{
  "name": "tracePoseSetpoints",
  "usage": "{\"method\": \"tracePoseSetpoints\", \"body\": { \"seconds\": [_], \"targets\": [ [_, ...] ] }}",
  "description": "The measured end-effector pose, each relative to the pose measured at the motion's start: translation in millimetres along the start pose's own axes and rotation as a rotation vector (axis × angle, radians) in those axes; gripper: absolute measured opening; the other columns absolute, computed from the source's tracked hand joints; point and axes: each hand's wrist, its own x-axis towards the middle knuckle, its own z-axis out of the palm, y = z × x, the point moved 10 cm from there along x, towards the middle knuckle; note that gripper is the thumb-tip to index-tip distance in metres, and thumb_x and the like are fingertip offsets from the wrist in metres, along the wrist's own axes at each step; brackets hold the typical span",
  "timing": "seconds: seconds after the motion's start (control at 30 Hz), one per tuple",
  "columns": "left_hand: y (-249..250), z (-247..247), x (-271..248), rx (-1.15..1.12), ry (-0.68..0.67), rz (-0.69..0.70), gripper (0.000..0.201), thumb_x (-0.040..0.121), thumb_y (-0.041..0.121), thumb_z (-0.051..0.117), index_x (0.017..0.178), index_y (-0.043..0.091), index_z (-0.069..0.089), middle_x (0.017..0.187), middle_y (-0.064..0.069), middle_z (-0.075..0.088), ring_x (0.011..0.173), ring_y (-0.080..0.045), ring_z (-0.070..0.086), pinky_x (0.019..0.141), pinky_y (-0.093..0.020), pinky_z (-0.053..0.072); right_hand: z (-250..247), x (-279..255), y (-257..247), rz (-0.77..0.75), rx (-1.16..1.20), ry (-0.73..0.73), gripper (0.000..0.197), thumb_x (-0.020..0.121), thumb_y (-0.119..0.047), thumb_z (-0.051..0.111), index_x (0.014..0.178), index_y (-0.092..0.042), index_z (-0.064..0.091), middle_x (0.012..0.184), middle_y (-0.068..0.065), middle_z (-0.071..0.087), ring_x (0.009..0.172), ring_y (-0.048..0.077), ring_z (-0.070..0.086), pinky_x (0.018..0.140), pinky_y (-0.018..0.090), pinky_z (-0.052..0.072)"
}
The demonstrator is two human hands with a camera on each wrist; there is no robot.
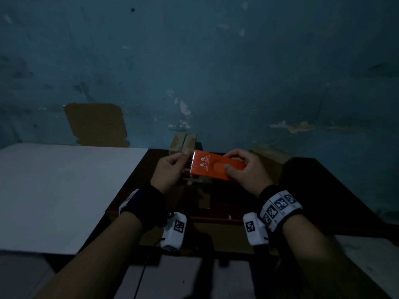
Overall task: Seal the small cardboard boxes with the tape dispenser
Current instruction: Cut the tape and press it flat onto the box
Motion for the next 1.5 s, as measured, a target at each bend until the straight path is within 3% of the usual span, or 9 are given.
{"method": "tracePoseSetpoints", "body": {
  "seconds": [0.23, 0.4, 0.5, 0.63, 0.8, 0.93, 1.17, 1.33, 1.5],
  "targets": [
    [-5.3, -1.8, -1.7, 0.020, -0.031, -0.028, 0.023, 0.096, 0.033, 0.052, 0.102, 0.018, 0.069, 0.095, -0.006, 0.073, 0.081, -0.019, 0.071, 0.061, -0.030, 0.057, 2.3, -0.1, 0.1, -0.002, -0.019, -0.031, 0.019, 0.084, -0.022, 0.071, 0.098, -0.026, 0.060, 0.102, -0.009, 0.060, 0.093, 0.009, 0.058, 0.068, 0.022, 0.045],
    [-12.9, -0.8, -3.8, -0.033, -0.050, -0.083, 0.020, 0.096, 0.022, 0.054, 0.106, 0.015, 0.069, 0.090, -0.002, 0.074, 0.085, -0.019, 0.071, 0.061, -0.028, 0.056, 1.9, -0.8, 2.0, -0.006, 0.024, -0.021, 0.019, 0.080, -0.025, 0.074, 0.094, -0.029, 0.061, 0.101, -0.005, 0.063, 0.093, 0.008, 0.060, 0.070, 0.022, 0.045],
    [-19.2, -5.8, -2.7, -0.009, -0.034, -0.106, 0.023, 0.096, 0.022, 0.055, 0.109, 0.009, 0.068, 0.100, -0.011, 0.073, 0.082, -0.022, 0.069, 0.057, -0.026, 0.055, 6.9, -2.5, 2.3, -0.005, 0.027, -0.048, 0.022, 0.077, -0.031, 0.073, 0.096, -0.027, 0.061, 0.101, -0.006, 0.063, 0.091, 0.008, 0.060, 0.070, 0.021, 0.045],
    [-21.5, -10.9, 2.9, 0.098, -0.012, -0.111, 0.022, 0.096, 0.019, 0.055, 0.105, 0.003, 0.067, 0.095, -0.017, 0.071, 0.074, -0.023, 0.066, 0.055, -0.029, 0.056, 8.8, 0.9, 9.0, -0.017, -0.048, -0.041, 0.019, 0.082, -0.033, 0.072, 0.098, -0.027, 0.062, 0.103, -0.004, 0.064, 0.093, 0.009, 0.060, 0.074, 0.028, 0.046],
    [-15.2, -12.2, 13.3, 0.336, 0.017, -0.019, 0.010, 0.093, 0.010, 0.058, 0.090, 0.008, 0.068, 0.090, -0.010, 0.071, 0.081, -0.022, 0.067, 0.080, -0.042, 0.055, 13.2, 5.2, 9.1, -0.019, -0.193, -0.061, 0.025, 0.083, -0.046, 0.069, 0.099, -0.029, 0.059, 0.094, -0.003, 0.066, 0.083, 0.009, 0.062, 0.067, 0.026, 0.049],
    [-12.0, -11.1, 16.2, 0.400, 0.031, 0.016, 0.015, 0.093, 0.008, 0.058, 0.081, 0.014, 0.065, 0.086, -0.010, 0.070, 0.079, -0.021, 0.066, 0.077, -0.039, 0.055, 18.4, 5.9, 10.0, 0.005, -0.257, -0.140, 0.031, 0.081, -0.051, 0.069, 0.106, -0.037, 0.057, 0.101, -0.006, 0.067, 0.086, 0.006, 0.064, 0.069, 0.024, 0.054],
    [-12.9, -12.8, 16.0, 0.420, 0.025, -0.019, 0.012, 0.093, 0.013, 0.059, 0.084, 0.018, 0.065, 0.085, 0.000, 0.070, 0.074, -0.009, 0.068, 0.065, -0.021, 0.052, 17.3, 9.4, 14.6, 0.058, -0.220, -0.197, 0.036, 0.077, -0.058, 0.069, 0.108, -0.042, 0.059, 0.095, -0.002, 0.070, 0.077, 0.012, 0.069, 0.063, 0.026, 0.055],
    [-14.8, -12.2, 10.8, 0.342, 0.022, -0.091, 0.015, 0.095, 0.012, 0.056, 0.083, 0.012, 0.065, 0.074, -0.006, 0.070, 0.057, -0.012, 0.065, 0.057, -0.021, 0.055, 9.0, 14.7, 13.7, 0.072, -0.245, -0.199, 0.036, 0.076, -0.059, 0.069, 0.104, -0.037, 0.064, 0.096, -0.006, 0.069, 0.083, 0.011, 0.068, 0.071, 0.028, 0.055],
    [-16.5, -14.7, 9.7, 0.248, 0.042, -0.173, 0.014, 0.095, 0.014, 0.057, 0.087, 0.007, 0.067, 0.075, -0.014, 0.070, 0.062, -0.018, 0.063, 0.061, -0.029, 0.053, -0.8, 18.0, 11.6, 0.070, -0.229, -0.186, 0.028, 0.077, -0.055, 0.071, 0.096, -0.035, 0.069, 0.098, -0.011, 0.069, 0.090, 0.008, 0.066, 0.078, 0.027, 0.053]
  ]
}}
